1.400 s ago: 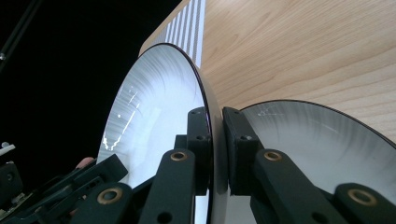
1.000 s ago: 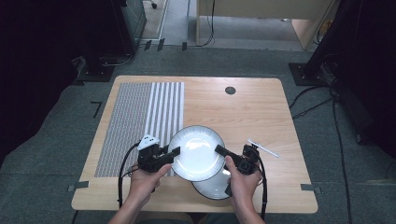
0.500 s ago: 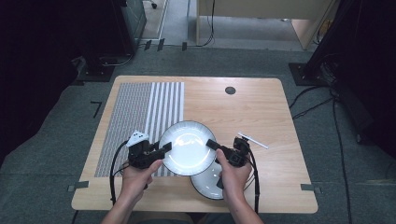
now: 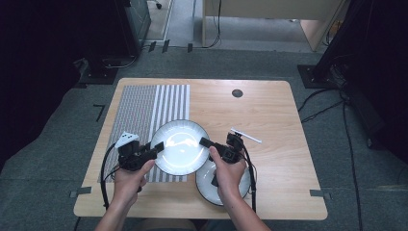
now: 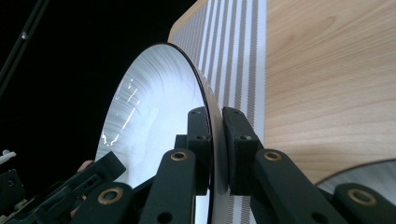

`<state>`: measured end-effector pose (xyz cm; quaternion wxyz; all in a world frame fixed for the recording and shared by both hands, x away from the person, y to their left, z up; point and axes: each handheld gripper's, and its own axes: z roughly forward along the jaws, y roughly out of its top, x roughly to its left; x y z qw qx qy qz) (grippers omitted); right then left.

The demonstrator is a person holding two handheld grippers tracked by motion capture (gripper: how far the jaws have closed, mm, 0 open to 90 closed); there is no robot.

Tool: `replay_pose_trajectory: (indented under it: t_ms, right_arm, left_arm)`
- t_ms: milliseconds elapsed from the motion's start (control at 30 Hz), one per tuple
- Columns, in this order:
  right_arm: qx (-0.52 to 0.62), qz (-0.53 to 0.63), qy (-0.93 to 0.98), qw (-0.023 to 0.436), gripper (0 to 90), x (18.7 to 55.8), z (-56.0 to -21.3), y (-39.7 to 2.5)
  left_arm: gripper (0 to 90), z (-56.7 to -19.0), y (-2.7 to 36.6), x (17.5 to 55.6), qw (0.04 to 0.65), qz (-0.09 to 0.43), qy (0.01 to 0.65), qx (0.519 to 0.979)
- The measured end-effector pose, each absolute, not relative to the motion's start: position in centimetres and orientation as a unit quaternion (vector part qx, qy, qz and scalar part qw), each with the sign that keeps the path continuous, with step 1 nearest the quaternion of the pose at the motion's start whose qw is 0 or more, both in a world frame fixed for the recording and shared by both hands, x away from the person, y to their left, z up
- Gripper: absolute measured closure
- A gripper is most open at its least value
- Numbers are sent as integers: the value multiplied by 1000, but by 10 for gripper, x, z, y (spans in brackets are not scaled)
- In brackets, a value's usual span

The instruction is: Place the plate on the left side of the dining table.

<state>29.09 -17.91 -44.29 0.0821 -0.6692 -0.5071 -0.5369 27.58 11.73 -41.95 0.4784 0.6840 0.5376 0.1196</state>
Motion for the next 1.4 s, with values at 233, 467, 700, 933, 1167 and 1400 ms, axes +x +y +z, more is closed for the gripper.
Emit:
replay_pose_trajectory:
  t_ms: [233,467,700,933,1167,1400]
  right_arm:
    - [-666,-534,-514,86,829,302,-439,-167]
    - [-662,-531,-522,86,828,314,-437,-156]
    - [-660,-526,-530,83,827,325,-433,-144]
    - [-659,-519,-538,81,825,338,-432,-133]
    - [-660,-513,-542,85,826,352,-435,-118]
    - [-653,-518,-545,88,826,365,-431,-103]
  left_arm:
    - [636,-418,128,280,476,122,548,677]
    - [636,-417,136,285,468,134,555,674]
    - [645,-419,144,290,465,144,564,667]
    - [646,-422,153,297,460,146,575,661]
    - [649,-424,166,309,456,146,587,653]
    - [648,-419,178,319,455,158,591,647]
